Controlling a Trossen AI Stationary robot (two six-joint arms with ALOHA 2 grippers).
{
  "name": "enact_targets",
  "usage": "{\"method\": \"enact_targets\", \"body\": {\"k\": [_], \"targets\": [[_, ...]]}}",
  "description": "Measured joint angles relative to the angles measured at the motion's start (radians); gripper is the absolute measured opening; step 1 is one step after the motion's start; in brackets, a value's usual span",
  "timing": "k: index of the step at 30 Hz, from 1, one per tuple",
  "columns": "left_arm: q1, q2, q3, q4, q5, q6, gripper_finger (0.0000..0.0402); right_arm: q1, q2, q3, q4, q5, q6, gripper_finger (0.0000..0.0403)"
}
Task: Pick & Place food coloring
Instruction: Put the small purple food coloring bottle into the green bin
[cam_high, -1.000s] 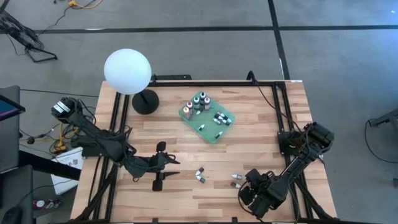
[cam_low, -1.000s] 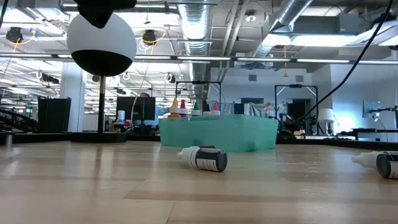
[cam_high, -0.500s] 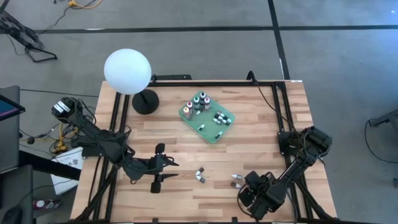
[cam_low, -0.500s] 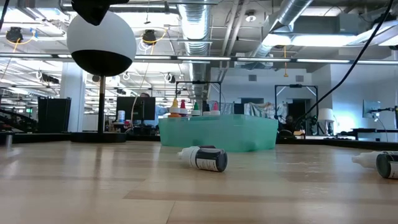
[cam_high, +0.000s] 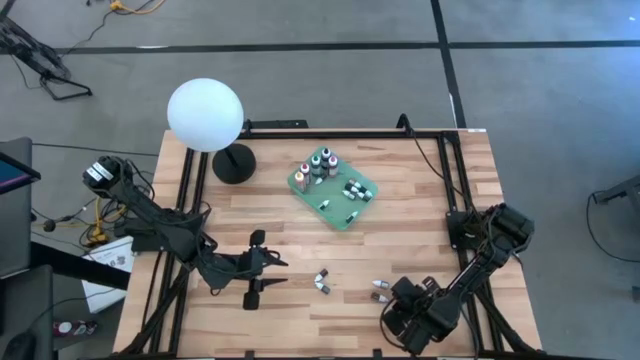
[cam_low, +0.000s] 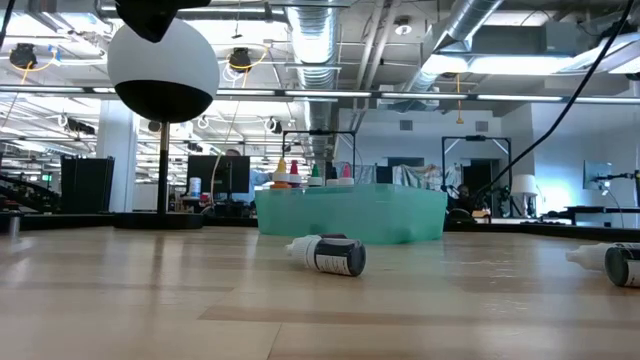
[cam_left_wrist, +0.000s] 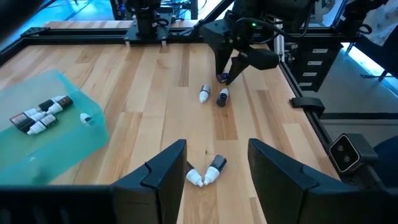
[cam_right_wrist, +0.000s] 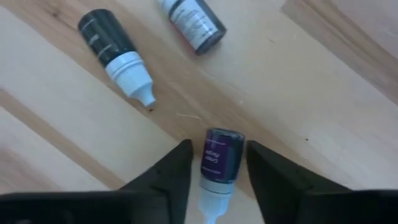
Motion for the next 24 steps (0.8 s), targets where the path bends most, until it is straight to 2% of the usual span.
{"method": "enact_targets", "body": {"k": [5, 9, 19, 24], "targets": [[0.000, 0.000, 0.000, 0.000, 0.000, -0.010, 0.0167, 0.001, 0.001, 0.000, 0.006, 0.025, -0.009, 0.0090], [-0.001, 0.000, 0.000, -0.001, 0.007, -0.020, 0.0167, 0.002, 0.002, -0.001, 0.008, 0.040, -0.031, 0.0067], [-0.027, 0.000, 0.000, 0.000, 0.001, -0.025, 0.0167, 0.002, 0.009, 0.038, -0.029, 0.086, -0.099, 0.0074], [-0.028, 0.000, 0.000, 0.000, 0.000, -0.028, 0.0167, -0.007, 0.010, 0.108, -0.117, 0.179, -0.151, 0.0071]]}}
